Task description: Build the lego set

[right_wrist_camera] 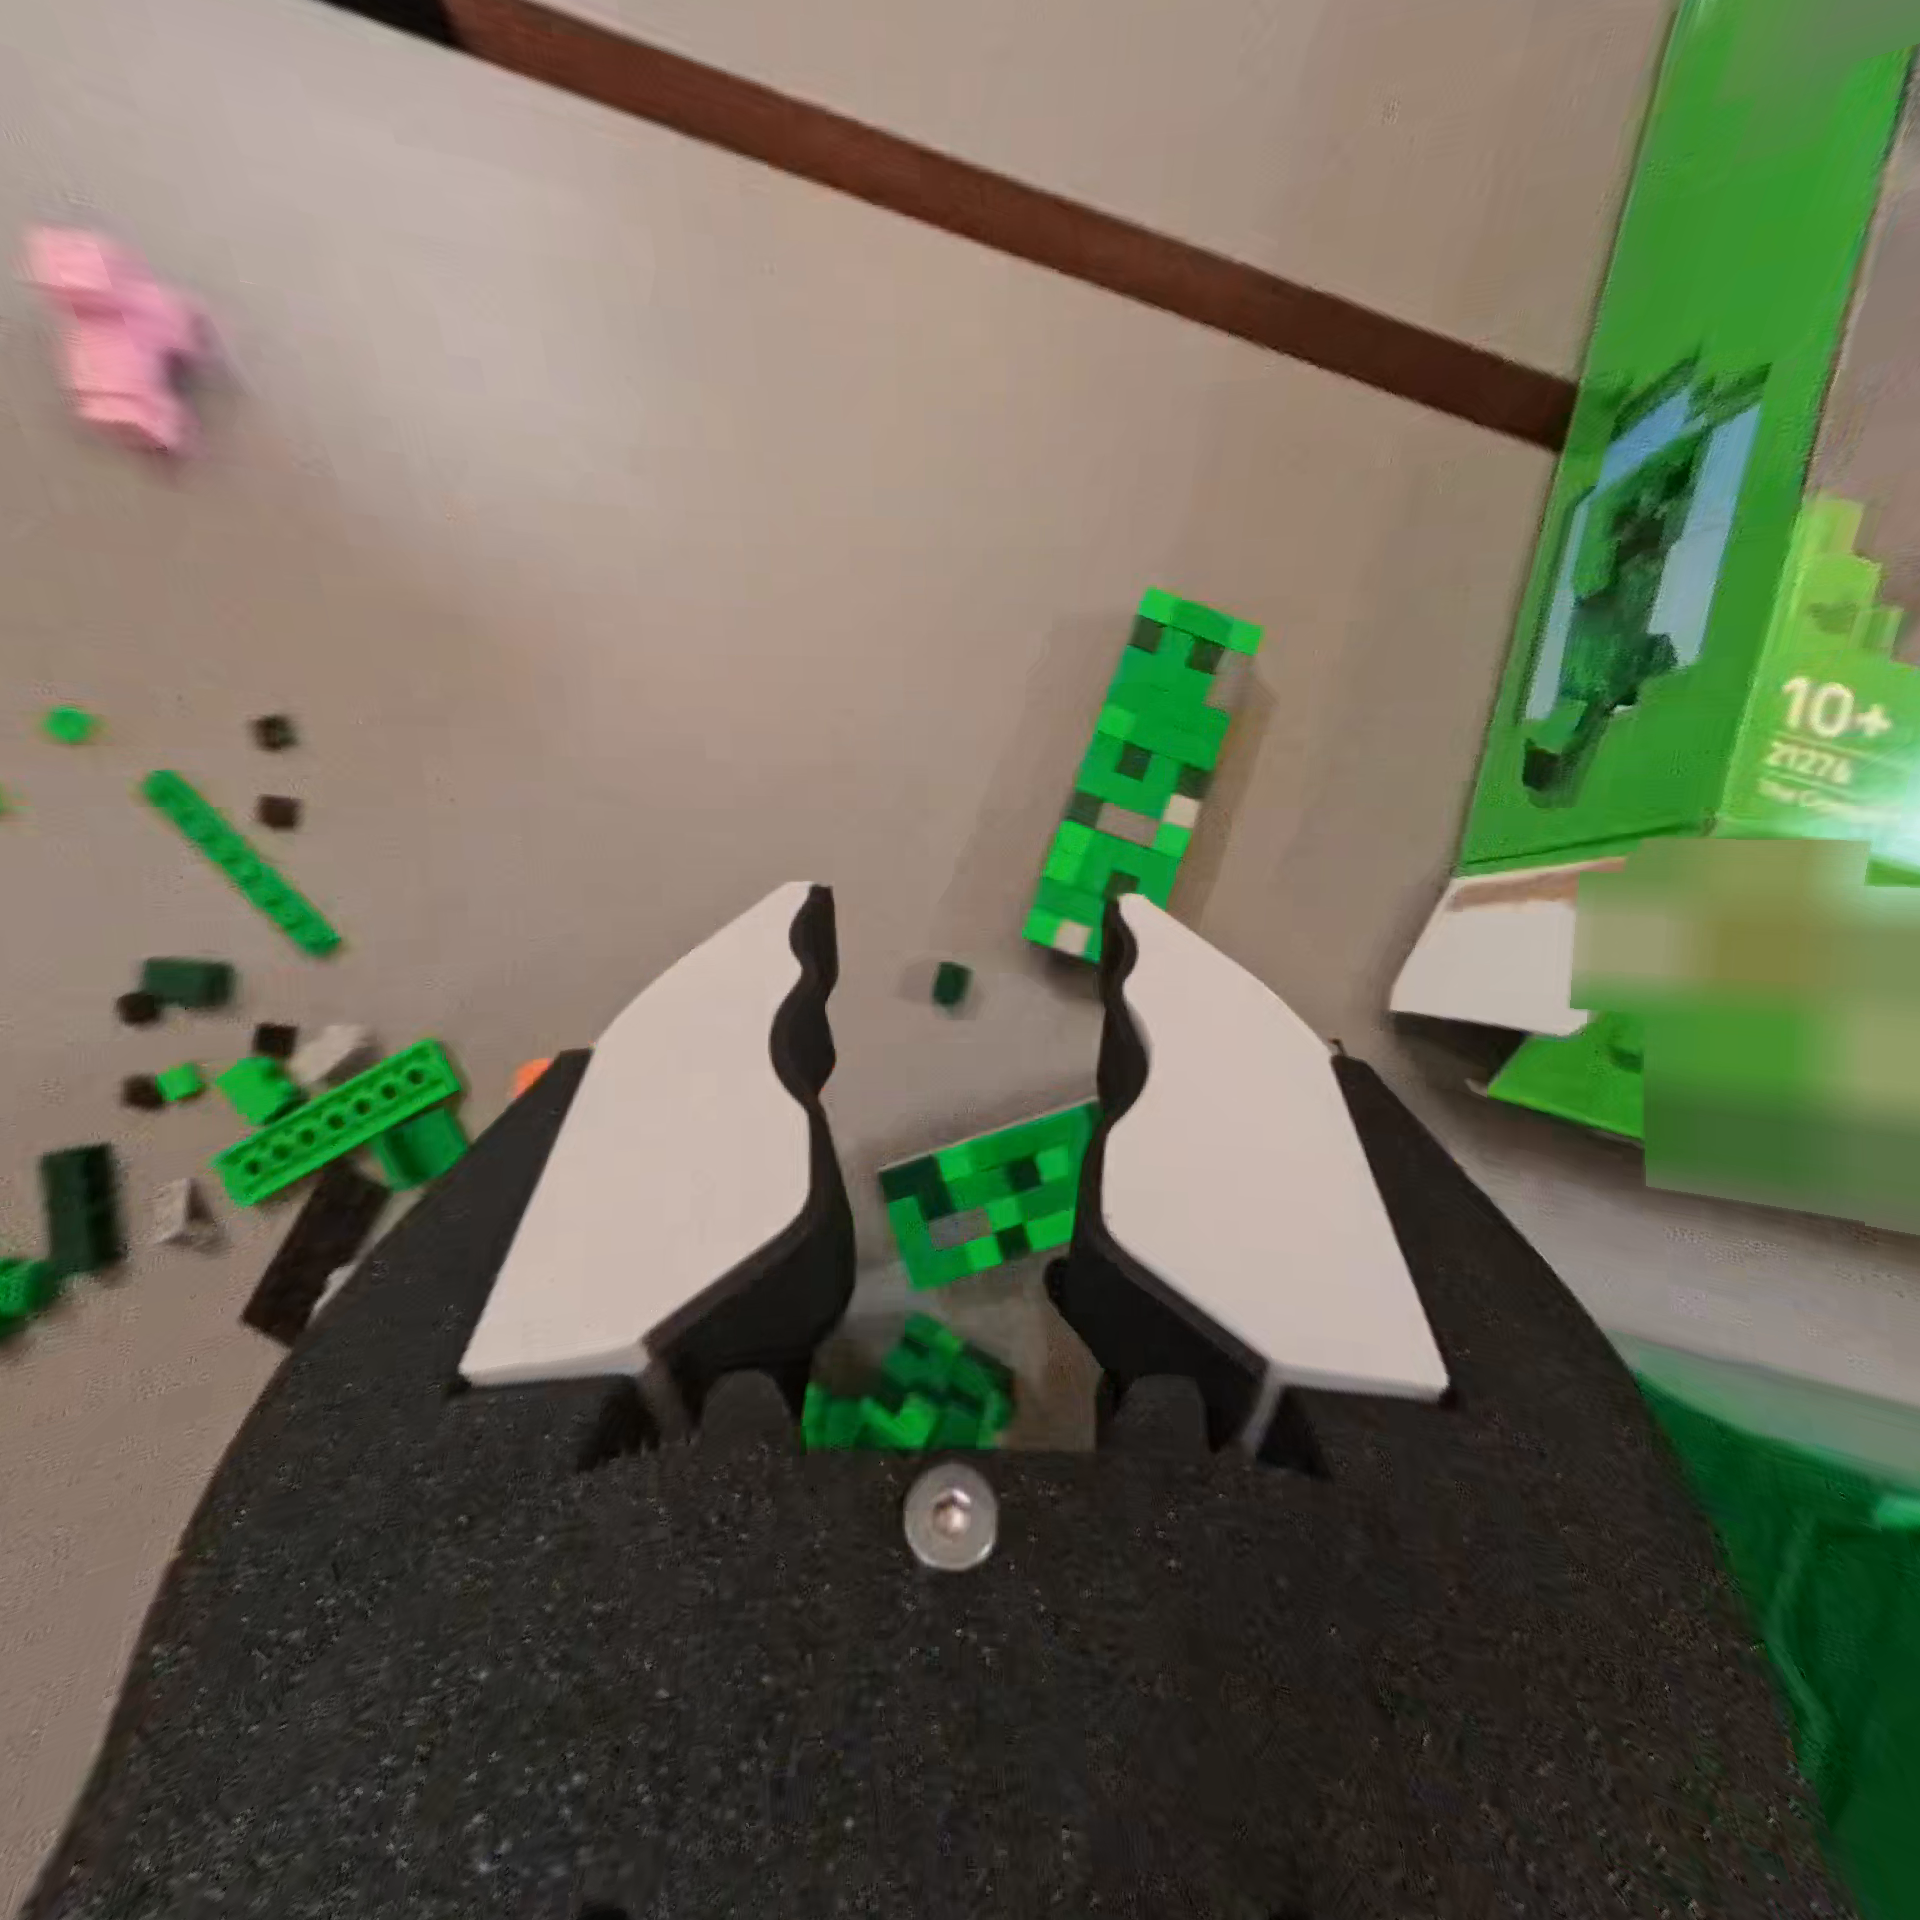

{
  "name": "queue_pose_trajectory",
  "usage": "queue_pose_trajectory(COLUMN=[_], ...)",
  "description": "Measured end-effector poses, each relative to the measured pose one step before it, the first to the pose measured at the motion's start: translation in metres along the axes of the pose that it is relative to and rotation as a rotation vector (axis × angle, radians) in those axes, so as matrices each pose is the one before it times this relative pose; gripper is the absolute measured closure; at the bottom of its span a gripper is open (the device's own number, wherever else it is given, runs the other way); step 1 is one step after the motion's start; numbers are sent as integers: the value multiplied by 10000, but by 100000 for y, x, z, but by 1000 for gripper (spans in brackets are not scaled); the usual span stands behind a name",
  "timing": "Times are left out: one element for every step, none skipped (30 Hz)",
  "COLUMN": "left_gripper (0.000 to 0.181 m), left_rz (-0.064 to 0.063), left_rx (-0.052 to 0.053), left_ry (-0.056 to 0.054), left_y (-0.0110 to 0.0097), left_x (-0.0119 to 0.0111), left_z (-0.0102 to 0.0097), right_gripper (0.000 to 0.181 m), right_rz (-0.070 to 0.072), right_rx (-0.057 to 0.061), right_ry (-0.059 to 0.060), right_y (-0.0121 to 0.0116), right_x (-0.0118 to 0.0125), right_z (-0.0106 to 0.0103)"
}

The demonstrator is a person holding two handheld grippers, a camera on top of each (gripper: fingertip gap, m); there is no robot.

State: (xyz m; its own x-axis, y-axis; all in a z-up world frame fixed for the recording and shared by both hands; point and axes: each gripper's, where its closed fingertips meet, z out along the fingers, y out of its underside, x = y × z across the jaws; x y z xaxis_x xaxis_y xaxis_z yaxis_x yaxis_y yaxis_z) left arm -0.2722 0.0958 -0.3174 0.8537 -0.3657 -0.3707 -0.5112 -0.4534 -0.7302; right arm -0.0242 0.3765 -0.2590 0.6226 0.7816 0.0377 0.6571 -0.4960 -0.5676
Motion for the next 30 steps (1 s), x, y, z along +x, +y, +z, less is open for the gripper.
queue_pose_trajectory(left_gripper=[108, 106, 105, 103, 103, 103, 104, 104, 104, 105, 105, 105, 105, 105, 105, 105, 105, 106, 107, 107, 108, 109, 109, 109, 109, 109, 109, 111, 115, 117], left_rz=[-146, -136, -102, -75, -20, 25, 38, 17, 11, -21, -49, -66, -84, -95, -85, -41, 5, 38, 46, 25, -10, -16, 27, 91, 165, 241, 319, 408, 550, 687], left_rx=[168, 165, 153, 113, 85, 78, 91, 102, 114, 127, 120, 102, 104, 126, 145, 165, 187, 225, 271, 303, 286, 209, 150, 109, 95, 107, 160, 228, 329, 370], left_ry=[22, 25, 61, 40, 14, 25, 11, -26, -6, -4, 0, 23, 61, 64, 29, 26, 26, 34, 53, 77, 110, 69, 14, -68, -177, -228, -244, -220, -202, -124], left_y=[-135, -125, -118, -94, -90, -120, -154, -172, -171, -178, -143, -111, -127, -180, -207, -278, -331, -384, -456, -508, -483, -360, -247, -179, -160, -195, -285, -389, -481, -382], left_x=[-56, -44, 20, 46, 50, 82, 64, 11, 31, -7, -26, -17, 30, 36, 17, 51, 63, 122, 171, 214, 266, 169, 108, -6, -137, -177, -181, -115, -76, 55], left_z=[44, 52, 58, 58, 19, 3, -26, -40, -52, -40, -40, -27, -38, -46, -77, -96, -115, -137, -138, -137, -137, -101, -68, -54, -81, -100, -139, -200, -220, -196], right_gripper=[134, 135, 133, 130, 127, 125, 125, 124, 124, 125, 128, 137, 145, 145, 145, 145, 145, 146, 146, 146, 146, 146, 146, 146, 146, 146, 146, 146, 146, 146], right_rz=[189, 72, 129, 194, 199, 188, 114, 26, -2, 29, 76, 87, 8, -33, -59, -183, -336, -514, -620, -617, -637, -646, -546, -360, -257, -237, -184, -182, -222, -179], right_rx=[-631, -451, -449, -455, -421, -374, -374, -424, -408, -343, -247, -91, 105, 163, 162, 312, 476, 564, 627, 640, 517, 278, 171, 232, 253, 181, 36, -131, -268, -333], right_ry=[133, 217, 68, -148, -253, -202, -54, 126, 213, 131, -31, -126, -41, -46, -164, -190, -196, -322, -490, -465, -257, -142, -237, -471, -747, -922, -913, -817, -741, -626], right_y=[-33, -132, -38, 31, 28, -4, 76, 209, 257, 274, 214, 90, -110, -165, -158, -348, -505, -666, -771, -834, -747, -513, -400, -483, -518, -428, -245, 0, 186, 263], right_x=[1466, 1281, 957, 391, 22, -21, 45, 283, 373, 241, 27, -73, 11, -122, -416, -755, -1013, -1581, -2221, -2523, -2435, -2310, -2397, -2591, -2820, -2949, -2748, -2457, -2175, -1885], right_z=[1348, 1237, 1188, 1096, 977, 816, 649, 554, 453, 355, 286, 232, 70, -54, -187, -428, -682, -799, -826, -762, -571, -343, -107, 52, 255, 538, 795, 1032, 1199, 1294])
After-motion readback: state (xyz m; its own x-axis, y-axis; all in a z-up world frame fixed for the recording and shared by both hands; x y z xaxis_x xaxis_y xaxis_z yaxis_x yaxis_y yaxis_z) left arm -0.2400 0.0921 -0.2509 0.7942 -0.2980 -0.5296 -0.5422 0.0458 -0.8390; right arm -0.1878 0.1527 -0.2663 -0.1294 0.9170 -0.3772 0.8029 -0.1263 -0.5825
